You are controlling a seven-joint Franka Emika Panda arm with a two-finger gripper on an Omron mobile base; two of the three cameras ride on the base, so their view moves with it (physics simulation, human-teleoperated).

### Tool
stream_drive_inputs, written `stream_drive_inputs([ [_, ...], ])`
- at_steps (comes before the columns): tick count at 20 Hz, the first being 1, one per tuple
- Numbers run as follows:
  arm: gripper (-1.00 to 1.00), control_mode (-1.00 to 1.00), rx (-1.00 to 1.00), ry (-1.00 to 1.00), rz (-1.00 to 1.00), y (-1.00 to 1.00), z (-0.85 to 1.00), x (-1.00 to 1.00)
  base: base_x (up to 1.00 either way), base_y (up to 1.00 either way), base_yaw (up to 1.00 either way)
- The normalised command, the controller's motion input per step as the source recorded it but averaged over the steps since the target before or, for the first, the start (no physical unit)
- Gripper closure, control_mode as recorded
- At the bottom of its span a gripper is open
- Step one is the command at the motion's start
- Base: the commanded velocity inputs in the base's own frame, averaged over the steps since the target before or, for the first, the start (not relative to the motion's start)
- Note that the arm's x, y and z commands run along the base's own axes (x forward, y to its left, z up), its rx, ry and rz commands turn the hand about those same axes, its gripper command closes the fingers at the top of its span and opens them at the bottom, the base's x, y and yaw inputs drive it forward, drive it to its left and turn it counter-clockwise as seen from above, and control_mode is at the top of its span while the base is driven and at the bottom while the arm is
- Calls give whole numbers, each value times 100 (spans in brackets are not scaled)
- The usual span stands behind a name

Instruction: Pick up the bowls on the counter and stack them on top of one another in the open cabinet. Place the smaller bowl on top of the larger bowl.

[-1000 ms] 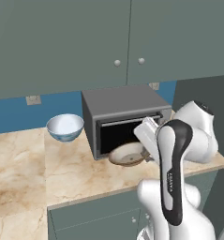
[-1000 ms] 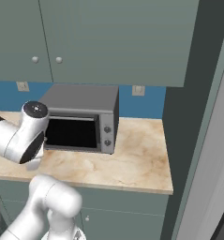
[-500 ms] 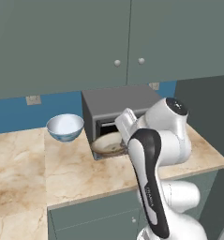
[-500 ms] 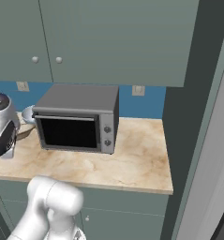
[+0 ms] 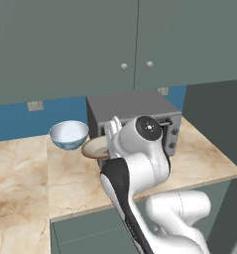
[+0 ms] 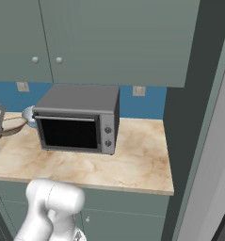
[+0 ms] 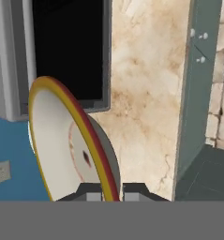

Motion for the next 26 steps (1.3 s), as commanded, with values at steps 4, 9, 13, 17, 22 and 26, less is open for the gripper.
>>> stream_drive_inputs([
  [4, 100, -100, 0, -5, -20, 62, -6, 13, 0, 0, 0],
  [9, 100, -100, 0, 0, -9, 26, -5, 9, 0, 0, 0],
  [13, 100, -100, 0, 1, -3, 16, -9, 25, 0, 0, 0],
  [17, 100, -100, 0, 0, -6, 41, -9, 19, 0, 0, 0],
  [22, 100, -100, 0, 0, -8, 30, -11, 19, 0, 0, 0],
  [26, 100, -100, 3, -1, -10, 22, -12, 29, 0, 0, 0],
])
